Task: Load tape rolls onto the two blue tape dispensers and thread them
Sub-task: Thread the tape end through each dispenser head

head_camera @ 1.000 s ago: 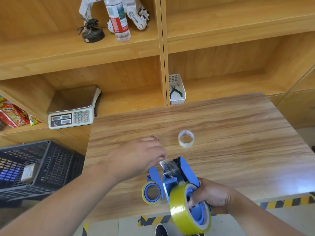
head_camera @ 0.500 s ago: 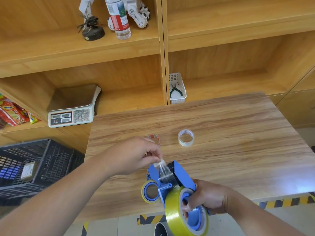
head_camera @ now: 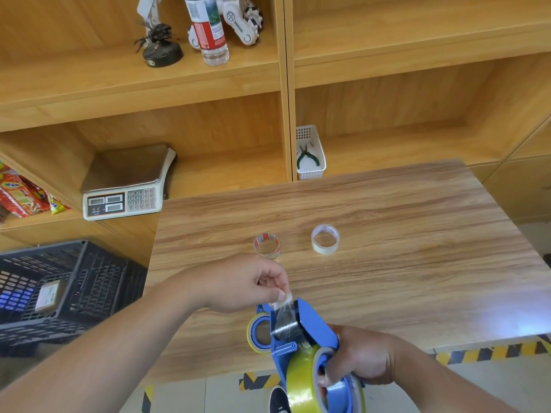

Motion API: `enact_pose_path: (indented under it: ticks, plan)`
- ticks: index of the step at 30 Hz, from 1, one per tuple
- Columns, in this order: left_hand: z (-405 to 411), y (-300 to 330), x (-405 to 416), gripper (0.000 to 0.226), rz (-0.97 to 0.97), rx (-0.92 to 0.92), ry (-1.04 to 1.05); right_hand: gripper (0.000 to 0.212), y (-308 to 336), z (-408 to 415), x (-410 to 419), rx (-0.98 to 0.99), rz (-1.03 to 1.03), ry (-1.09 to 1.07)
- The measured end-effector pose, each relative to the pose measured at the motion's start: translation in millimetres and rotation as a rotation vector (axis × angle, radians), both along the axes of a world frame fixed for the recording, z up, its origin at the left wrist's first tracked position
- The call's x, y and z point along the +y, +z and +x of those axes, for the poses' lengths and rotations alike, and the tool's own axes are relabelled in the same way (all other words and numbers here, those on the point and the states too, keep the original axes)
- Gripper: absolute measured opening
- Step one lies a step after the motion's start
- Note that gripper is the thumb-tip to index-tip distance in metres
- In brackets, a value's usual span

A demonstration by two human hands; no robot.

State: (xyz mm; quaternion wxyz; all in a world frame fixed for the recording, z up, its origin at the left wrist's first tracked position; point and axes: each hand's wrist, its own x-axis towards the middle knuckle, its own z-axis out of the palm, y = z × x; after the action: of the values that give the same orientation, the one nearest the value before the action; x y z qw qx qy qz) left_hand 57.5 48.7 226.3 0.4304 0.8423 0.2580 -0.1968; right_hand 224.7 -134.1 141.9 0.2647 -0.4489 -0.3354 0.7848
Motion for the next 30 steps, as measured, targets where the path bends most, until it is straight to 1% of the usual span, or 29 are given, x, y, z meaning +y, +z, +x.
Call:
enact_pose_path:
  ticks: [3, 7, 10, 17, 20, 23, 24, 28, 30]
  plan:
    - [-2, 5, 2, 0.012, 0.001, 0.0, -0.004, 0.038, 1, 1, -2, -0.001, -0.01, -0.002]
    - [-5, 15, 7, 0.007, 0.108, 0.047, -0.1, 0.048, 4, 7, -2, -0.003, -0.039, 0.018]
    - [-6, 18, 9, 0.007, 0.143, 0.056, -0.129, 0.049, 8, 8, -1, -0.006, -0.031, 0.036]
    - [-10, 11, 12, 0.007, 0.126, 0.037, -0.076, 0.053, 14, 7, 1, -0.02, -0.029, 0.058]
    - [-8, 6, 11, 0.007, 0.114, 0.014, -0.05, 0.048, 16, 6, 3, -0.029, -0.028, 0.056]
    - [-5, -3, 7, 0.008, 0.051, 0.003, -0.014, 0.034, 16, 1, 5, -0.038, -0.004, 0.055]
    - [-5, -6, 5, 0.008, 0.022, 0.0, 0.005, 0.032, 16, 0, 5, -0.035, 0.003, 0.053]
    - [-4, -11, 2, 0.013, -0.123, -0.001, 0.05, 0.044, 11, -2, 3, -0.013, 0.001, 0.027]
    - [-4, -15, 1, 0.015, -0.229, -0.003, 0.074, 0.043, 8, -2, 2, -0.007, -0.02, 0.011]
